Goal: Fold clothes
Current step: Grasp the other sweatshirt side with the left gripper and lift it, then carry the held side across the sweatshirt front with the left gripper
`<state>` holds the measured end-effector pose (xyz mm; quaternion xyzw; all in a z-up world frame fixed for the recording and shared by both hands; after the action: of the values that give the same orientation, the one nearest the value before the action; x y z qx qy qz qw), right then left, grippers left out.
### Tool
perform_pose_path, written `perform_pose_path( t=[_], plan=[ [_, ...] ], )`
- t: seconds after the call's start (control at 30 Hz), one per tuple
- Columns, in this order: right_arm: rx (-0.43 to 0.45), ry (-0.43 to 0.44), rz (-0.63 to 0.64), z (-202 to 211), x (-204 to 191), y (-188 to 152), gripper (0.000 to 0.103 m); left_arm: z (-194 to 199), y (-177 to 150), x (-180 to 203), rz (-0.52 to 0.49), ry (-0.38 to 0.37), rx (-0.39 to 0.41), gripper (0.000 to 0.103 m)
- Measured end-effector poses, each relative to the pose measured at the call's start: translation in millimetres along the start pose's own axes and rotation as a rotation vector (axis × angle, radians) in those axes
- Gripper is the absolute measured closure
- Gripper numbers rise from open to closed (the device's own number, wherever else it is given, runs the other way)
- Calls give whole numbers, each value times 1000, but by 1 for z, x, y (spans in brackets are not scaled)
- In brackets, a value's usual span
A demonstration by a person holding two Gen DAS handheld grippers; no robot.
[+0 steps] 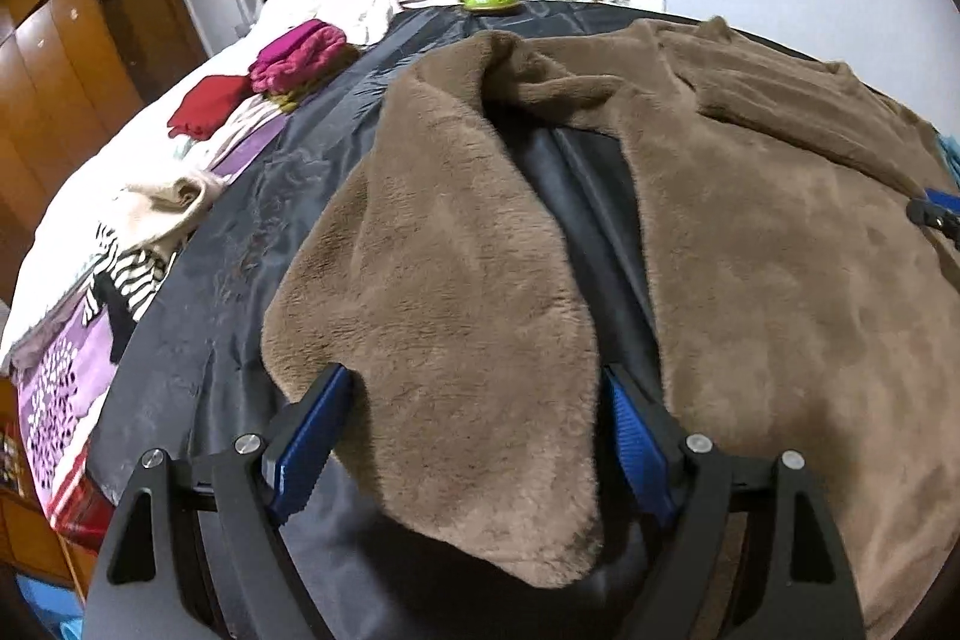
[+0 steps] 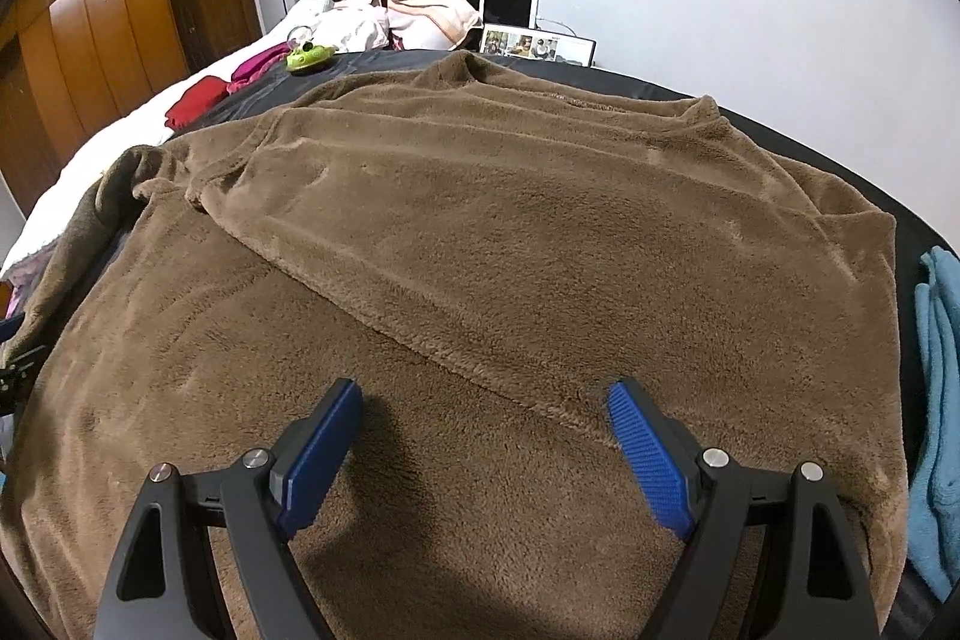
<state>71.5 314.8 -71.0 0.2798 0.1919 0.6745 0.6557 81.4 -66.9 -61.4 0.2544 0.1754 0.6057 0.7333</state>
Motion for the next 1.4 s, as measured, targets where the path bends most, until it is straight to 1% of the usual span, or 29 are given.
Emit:
perform_pose_path(
  t=[0.03, 0.1, 0.13, 0.17, 0.2, 0.23, 0.27, 0.3, 0.4, 0.47, 0.57, 0.6, 0.7, 0.8, 0.93, 1.0, 1.1, 1.27, 1.4],
  plan=[
    [0, 0, -1, 0, 0, 0, 17, 1, 1, -4, 19, 0, 2, 25],
    [1, 0, -2, 0, 0, 0, 17, 6, 3, -14, 69, -3, 15, 45],
    [1, 0, -2, 1, 0, 0, 17, 9, 6, -21, 95, -7, 24, 50],
    [1, -1, -2, 1, 0, 0, 17, 11, 9, -29, 127, -9, 37, 62],
    [1, -1, -1, 1, 0, 0, 17, 15, 12, -38, 159, -7, 52, 71],
    [0, -2, -1, 1, 0, 0, 17, 19, 16, -48, 195, -4, 69, 74],
    [0, -2, -1, 1, -1, 0, 17, 25, 20, -61, 235, 3, 92, 82],
    [0, -2, -1, 0, 0, 0, 17, 31, 24, -72, 272, 9, 114, 86],
    [-2, -3, 0, 0, 0, -1, 17, 53, 38, -107, 360, 24, 191, 88],
    [-4, -5, 1, -1, 0, -1, 17, 67, 48, -129, 401, 34, 239, 89],
    [-6, -8, 4, -1, -1, -1, 17, 86, 66, -159, 461, 13, 305, 90],
    [-6, -8, 5, -1, -1, -1, 17, 88, 71, -167, 481, -1, 315, 90],
    [-7, -8, 6, -2, -1, -1, 16, 93, 86, -179, 525, -37, 346, 90],
    [-8, -11, 10, -2, -1, -1, 16, 96, 105, -179, 535, -47, 383, 90],
    [-8, -8, 10, -2, 0, -1, 16, 103, 136, -167, 501, -55, 442, 90],
    [-8, -4, 8, -2, 1, -1, 16, 107, 156, -153, 465, -71, 480, 90],
    [-7, -2, 5, -2, 1, -1, 16, 110, 186, -126, 395, -108, 512, 90],
    [-6, 12, -5, -2, 3, -1, 16, 103, 228, -62, 245, -144, 510, 90],
    [-6, 16, -9, -2, 2, 0, 16, 89, 250, -11, 144, -182, 485, 90]
  ],
)
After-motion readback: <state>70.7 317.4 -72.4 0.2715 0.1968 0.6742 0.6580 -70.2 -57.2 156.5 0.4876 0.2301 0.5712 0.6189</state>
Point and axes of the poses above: each gripper's, at about its wrist camera, not at the fingertips, and z roughly against the way its jaws point, x to its right, y to its top, the point moved 2 cm from there along -z, roughly the way its jaws point, and after that the axes turned 11 degrees about -y, right-handed, at the moved point
